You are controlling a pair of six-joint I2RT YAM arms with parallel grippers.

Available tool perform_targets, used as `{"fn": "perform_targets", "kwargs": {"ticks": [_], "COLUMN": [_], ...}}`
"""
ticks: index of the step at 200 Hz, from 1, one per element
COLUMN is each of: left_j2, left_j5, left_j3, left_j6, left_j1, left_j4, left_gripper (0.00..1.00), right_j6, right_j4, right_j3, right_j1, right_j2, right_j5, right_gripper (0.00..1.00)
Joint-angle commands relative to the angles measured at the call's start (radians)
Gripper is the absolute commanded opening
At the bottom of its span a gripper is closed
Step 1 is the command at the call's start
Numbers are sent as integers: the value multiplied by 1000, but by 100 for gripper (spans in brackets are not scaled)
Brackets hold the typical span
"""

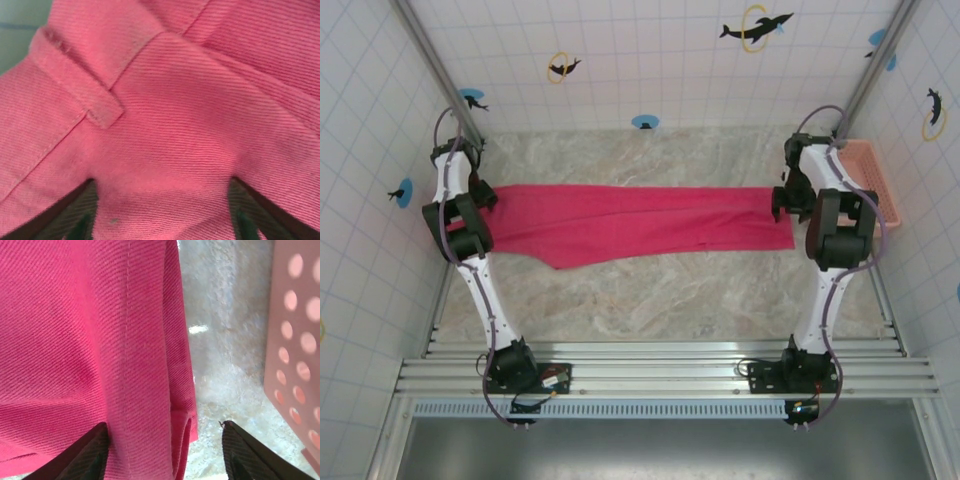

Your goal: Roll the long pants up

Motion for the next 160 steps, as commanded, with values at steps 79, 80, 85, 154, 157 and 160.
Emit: {"fn": "perform_targets", "kwargs": {"ticks": [79, 80, 85, 154, 157, 160], "left_j2": [-77, -77, -77, -34, -28, -22], "left_j5": [54, 53, 47, -44, -54, -64], "left_j3": [-121, -121, -125, -104, -98, -91], "left_j6": [154, 156, 160, 202, 204, 206], "left_j1": [-198, -199, -205, -211, -209, -209], "left_j4": [-23, -23, -28, -62, -66, -71], "left_gripper": [83, 83, 83, 86, 87, 88], "right_j6": [44, 44, 47, 181, 182, 180], "right_j4": [62, 61, 54, -27, -27, -27], "right_j3": [-62, -60, -54, -58, -69, -78], "right_j1": [-8, -9, -9, -20, -25, -30], "right_j2": [-22, -22, -23, -170, -176, -182], "right_j5": [-159, -163, -183, -274, -266, -257], "right_gripper": [16, 15, 10, 0, 0, 0]}}
